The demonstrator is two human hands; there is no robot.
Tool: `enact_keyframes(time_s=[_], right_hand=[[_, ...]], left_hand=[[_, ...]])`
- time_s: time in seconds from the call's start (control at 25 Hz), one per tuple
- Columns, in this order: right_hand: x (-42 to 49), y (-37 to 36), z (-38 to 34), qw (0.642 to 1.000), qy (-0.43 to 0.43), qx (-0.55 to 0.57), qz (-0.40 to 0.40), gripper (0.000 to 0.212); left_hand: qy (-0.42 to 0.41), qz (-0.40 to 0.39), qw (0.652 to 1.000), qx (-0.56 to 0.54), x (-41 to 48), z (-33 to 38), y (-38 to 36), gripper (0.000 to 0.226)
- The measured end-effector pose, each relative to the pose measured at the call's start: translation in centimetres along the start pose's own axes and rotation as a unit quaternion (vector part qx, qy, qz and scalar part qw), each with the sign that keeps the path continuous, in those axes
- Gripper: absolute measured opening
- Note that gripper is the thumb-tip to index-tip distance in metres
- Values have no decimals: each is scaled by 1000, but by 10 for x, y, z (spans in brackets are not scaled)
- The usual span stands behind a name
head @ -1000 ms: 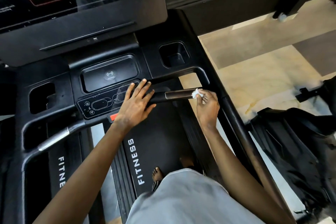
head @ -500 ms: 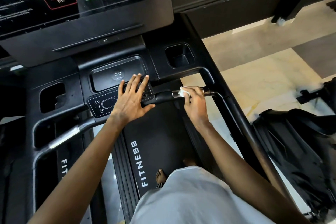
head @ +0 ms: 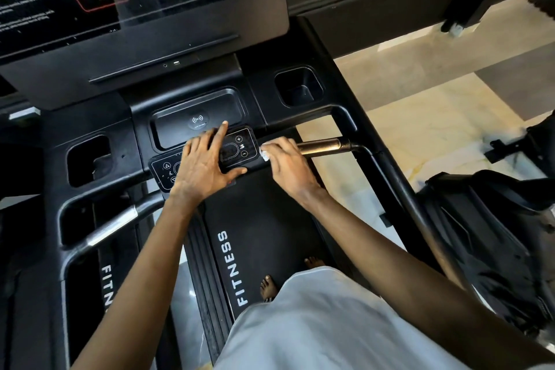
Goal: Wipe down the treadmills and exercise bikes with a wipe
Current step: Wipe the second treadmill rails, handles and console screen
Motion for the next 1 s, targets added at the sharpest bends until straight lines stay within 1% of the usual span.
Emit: enact_keyframes(time_s=[0.08,0.16,0.24,0.28,0.32,0.36,0.4,0.44,0.48,0.52,0.56,0.6,0.72,0.8,0.88,0.92,0.96,1.0], right_hand=[[-8,-5,-1,999,26,1,23,27],[-23,-7,9,996,13,32,81,26],[-38,-13,18,983,-62,126,122,24],[-43,-19,21,964,-116,193,140,23],[-44,-24,23,935,-175,260,165,24],[-44,-30,27,887,-243,340,197,27],[-42,-37,31,811,-313,437,231,27],[-39,-44,35,705,-373,546,256,25],[-36,-51,34,596,-403,645,258,25],[-31,-55,31,513,-404,714,252,26],[-26,-57,27,468,-394,755,237,25],[-23,-58,24,448,-387,777,215,24],[-20,-59,8,437,-376,804,147,23],[-23,-56,5,429,-377,811,128,22],[-28,-50,6,429,-370,815,122,19],[-30,-48,6,441,-369,809,124,18],[-31,-48,7,470,-370,791,128,18],[-32,-47,7,529,-370,751,134,19]], left_hand=[[2,-6,1000,-4,-3,-6,0,114],[0,-11,1000,-6,-3,-7,0,115],[-2,-12,1000,-6,-3,-6,-2,115],[-3,-12,1000,-7,-3,-6,-3,115],[-3,-12,1000,-10,-3,-7,-3,114],[-3,-11,1000,-13,-4,-8,-3,114],[-2,-9,1000,-15,-5,-9,-3,114],[-1,-8,1000,-17,-7,-10,-3,114],[-2,-9,1000,-19,-9,-11,-3,114],[-3,-10,1000,-21,-10,-12,-3,114],[-5,-11,1000,-24,-11,-13,-3,114],[-7,-11,1000,-26,-11,-13,-3,114],[-8,-7,999,-38,-13,-16,-2,113],[-7,-3,999,-45,-16,-18,-3,112],[-6,8,999,-49,-20,-21,-2,111],[-7,11,999,-51,-21,-22,-1,110],[-6,12,999,-53,-22,-24,-1,110],[-3,13,998,-57,-23,-25,-1,110]])
Point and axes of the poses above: each hand's wrist, its own x-axis towards the middle knuckle, its own y-axis out of the back of the hand, z = x × y, the point moved 4 cm from there along x, towards the middle knuckle, and after that the axes turned 12 degrees about -z, right-handed, at the moved point
